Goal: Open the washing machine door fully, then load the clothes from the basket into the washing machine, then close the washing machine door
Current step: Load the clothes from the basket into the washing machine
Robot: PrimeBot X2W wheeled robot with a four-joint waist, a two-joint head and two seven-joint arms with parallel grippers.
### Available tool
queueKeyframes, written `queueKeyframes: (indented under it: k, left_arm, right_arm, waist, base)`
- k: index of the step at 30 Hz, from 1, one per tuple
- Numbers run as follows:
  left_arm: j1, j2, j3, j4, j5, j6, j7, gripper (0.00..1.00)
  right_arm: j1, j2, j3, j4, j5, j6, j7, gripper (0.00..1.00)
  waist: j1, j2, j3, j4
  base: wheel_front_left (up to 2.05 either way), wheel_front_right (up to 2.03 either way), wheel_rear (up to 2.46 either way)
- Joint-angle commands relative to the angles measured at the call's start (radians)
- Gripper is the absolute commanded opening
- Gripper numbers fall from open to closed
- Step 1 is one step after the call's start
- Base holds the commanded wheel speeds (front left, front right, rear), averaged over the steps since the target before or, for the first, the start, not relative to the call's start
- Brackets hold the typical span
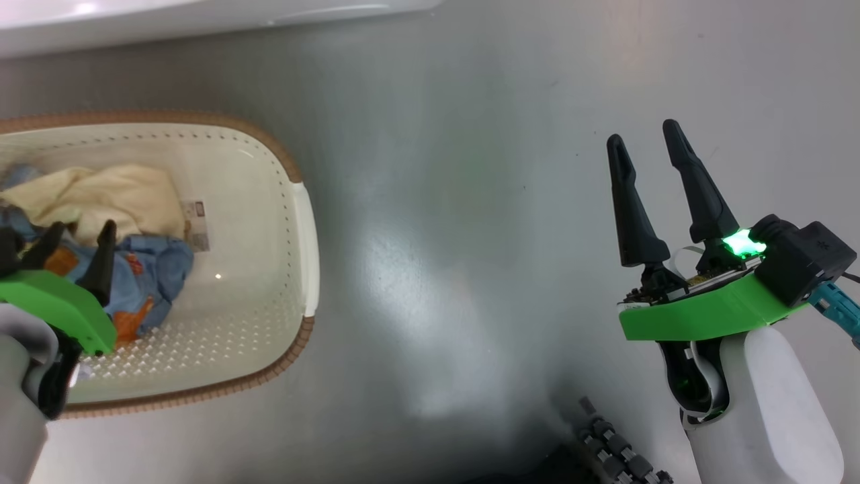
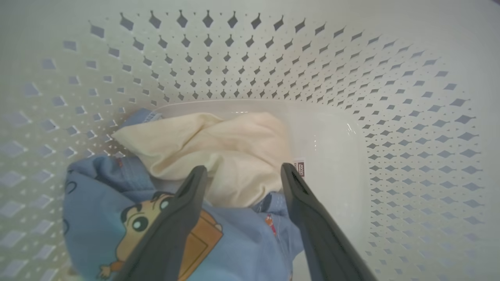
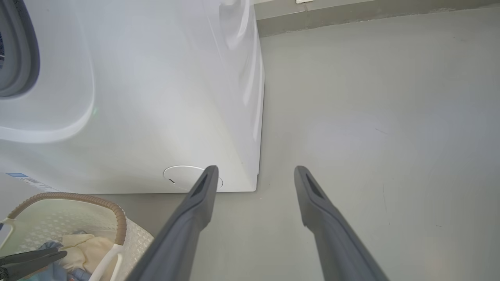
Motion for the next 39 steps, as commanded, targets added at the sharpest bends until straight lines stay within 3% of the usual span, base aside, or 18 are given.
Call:
queueKeyframes:
  k: [1, 13, 28, 29, 31, 32, 39]
  left_arm:
    - [-0.007, 0.054, 0.008, 0.011, -0.014, -0.003, 0.002, 1.00]
    - [-0.070, 0.079, -0.122, 0.078, -0.123, -0.003, 0.103, 1.00]
    - [-0.112, 0.074, -0.233, 0.132, -0.182, -0.003, 0.220, 1.00]
    - [-0.113, 0.074, -0.240, 0.132, -0.188, -0.003, 0.231, 0.75]
    - [-0.117, 0.076, -0.254, 0.131, -0.194, -0.003, 0.243, 0.16]
    - [-0.119, 0.077, -0.260, 0.129, -0.198, -0.003, 0.243, 0.00]
    - [-0.126, 0.082, -0.289, 0.120, -0.226, -0.003, 0.223, 0.00]
  right_arm:
    - [0.022, 0.005, 0.028, -0.025, 0.017, 0.002, -0.005, 1.00]
    - [0.027, 0.005, 0.034, -0.040, 0.037, 0.002, -0.005, 1.00]
    - [0.026, 0.005, 0.034, -0.044, 0.030, 0.002, -0.005, 1.00]
    - [0.026, 0.005, 0.034, -0.044, 0.030, 0.002, -0.005, 1.00]
    - [0.025, 0.005, 0.035, -0.043, 0.029, 0.002, -0.005, 1.00]
    - [0.025, 0.005, 0.035, -0.043, 0.029, 0.002, -0.005, 1.00]
    - [0.022, 0.005, 0.033, -0.038, 0.030, 0.002, -0.005, 1.00]
  waist:
    - [-0.0001, 0.0000, 0.026, -0.015]
    - [-0.0001, 0.0000, 0.070, -0.042]
    - [-0.0001, 0.0000, 0.090, -0.041]
    - [-0.0001, 0.0000, 0.089, -0.041]
    - [-0.0001, 0.0000, 0.088, -0.040]
    - [-0.0001, 0.0000, 0.087, -0.040]
    - [-0.0001, 0.0000, 0.074, -0.036]
  base:
    - [0.00, 0.00, 0.00]
    - [0.00, 0.00, 0.00]
    - [0.00, 0.00, 0.00]
    - [0.00, 0.00, 0.00]
    - [0.00, 0.00, 0.00]
    - [0.00, 0.00, 0.00]
    - [0.00, 0.00, 0.00]
